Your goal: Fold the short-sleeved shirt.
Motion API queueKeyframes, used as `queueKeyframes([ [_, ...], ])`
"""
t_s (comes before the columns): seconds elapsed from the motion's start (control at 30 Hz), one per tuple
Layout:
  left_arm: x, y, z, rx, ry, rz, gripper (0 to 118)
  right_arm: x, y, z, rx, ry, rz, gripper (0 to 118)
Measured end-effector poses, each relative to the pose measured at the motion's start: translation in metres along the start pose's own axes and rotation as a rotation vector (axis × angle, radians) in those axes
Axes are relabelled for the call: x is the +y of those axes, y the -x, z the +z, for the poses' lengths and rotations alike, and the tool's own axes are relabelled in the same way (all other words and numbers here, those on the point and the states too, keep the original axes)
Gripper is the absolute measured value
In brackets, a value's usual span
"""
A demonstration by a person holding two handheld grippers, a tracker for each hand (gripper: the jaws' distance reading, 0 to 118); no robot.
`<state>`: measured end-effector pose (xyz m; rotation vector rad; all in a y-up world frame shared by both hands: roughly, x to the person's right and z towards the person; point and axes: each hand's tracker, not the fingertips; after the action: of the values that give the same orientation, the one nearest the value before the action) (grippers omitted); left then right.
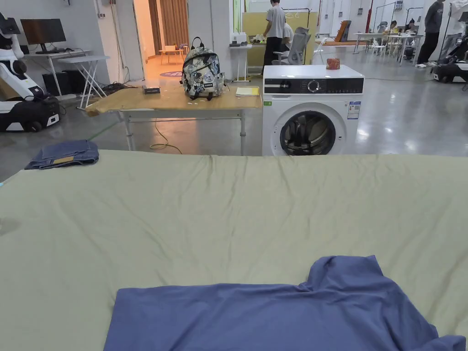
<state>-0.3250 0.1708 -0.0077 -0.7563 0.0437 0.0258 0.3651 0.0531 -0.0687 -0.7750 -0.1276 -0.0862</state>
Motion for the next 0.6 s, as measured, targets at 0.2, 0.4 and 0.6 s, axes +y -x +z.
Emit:
queueKeyframes([
  [0.2, 0.010, -0.021, 0.067, -0.022, -0.282, 0.039, 54, -0.003, -0.014, 0.038, -0.068, -0.241, 0.079, 32],
  [0.4, 0.023, -0.049, 0.128, -0.077, -0.633, 0.115, 54, 0.004, 0.002, 0.083, 0.120, -0.542, 0.138, 43],
  [0.6, 0.037, -0.071, 0.155, -0.099, -0.698, 0.097, 0, 0.003, 0.017, 0.082, 0.230, -0.552, 0.207, 4],
])
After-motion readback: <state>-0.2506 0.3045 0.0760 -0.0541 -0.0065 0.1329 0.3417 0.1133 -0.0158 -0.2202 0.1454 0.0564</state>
